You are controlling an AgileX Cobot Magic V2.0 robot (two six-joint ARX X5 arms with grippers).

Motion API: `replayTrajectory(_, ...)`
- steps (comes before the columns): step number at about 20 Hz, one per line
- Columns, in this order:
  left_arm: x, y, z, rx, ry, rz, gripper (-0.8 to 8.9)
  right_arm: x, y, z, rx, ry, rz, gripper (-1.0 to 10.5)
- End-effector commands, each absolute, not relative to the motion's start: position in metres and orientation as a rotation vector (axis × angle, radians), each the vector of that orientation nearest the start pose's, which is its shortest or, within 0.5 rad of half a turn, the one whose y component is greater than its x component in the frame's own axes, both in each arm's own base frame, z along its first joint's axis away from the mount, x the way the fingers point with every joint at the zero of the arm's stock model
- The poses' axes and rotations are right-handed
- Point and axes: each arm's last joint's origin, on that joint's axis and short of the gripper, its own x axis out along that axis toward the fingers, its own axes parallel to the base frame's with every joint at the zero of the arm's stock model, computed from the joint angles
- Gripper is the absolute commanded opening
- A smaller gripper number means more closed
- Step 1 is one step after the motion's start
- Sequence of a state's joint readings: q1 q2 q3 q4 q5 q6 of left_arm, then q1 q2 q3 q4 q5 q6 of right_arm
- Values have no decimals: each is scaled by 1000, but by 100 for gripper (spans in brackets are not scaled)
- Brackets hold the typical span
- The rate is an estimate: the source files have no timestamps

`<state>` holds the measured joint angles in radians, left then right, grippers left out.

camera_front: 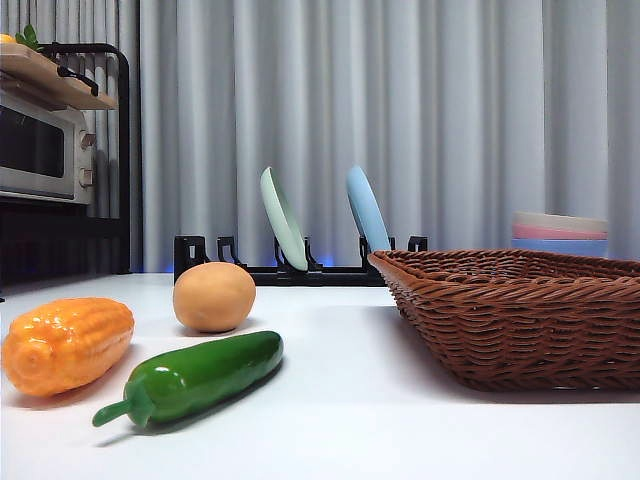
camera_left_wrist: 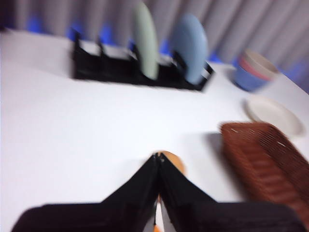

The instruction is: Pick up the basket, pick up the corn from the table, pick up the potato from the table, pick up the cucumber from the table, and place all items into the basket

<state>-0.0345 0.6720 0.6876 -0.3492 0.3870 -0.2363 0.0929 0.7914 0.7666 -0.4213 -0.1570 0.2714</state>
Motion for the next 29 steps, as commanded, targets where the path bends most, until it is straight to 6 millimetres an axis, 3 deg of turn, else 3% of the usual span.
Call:
replayTrajectory(1,166,-19,306,-295,470,-454,-5,185,22,316,143,572,209,-11)
replayTrajectory(7,196,-21,306,-270,637,-510,9,215,27,317,54,837,336,8)
replayTrajectory(8,200,-21,304,-269,664,-509,58,218,28,314,51,865,353,32)
replayTrajectory(11,206,-22,298,-270,710,-505,346,227,29,304,56,923,364,271)
replayTrajectory(12,208,-22,296,-273,721,-503,397,229,29,301,58,939,363,358)
replayTrajectory(14,209,-22,295,-275,730,-501,409,234,30,296,58,962,362,441)
replayTrajectory(19,209,-22,295,-275,729,-502,409,250,29,279,32,1026,316,440)
replayTrajectory(26,209,-22,295,-274,733,-498,409,295,20,216,93,1210,291,432)
replayTrajectory(27,209,-21,295,-274,732,-498,409,298,20,209,123,1229,321,397)
replayTrajectory(29,209,-21,295,-274,732,-498,409,304,20,197,177,1257,372,200)
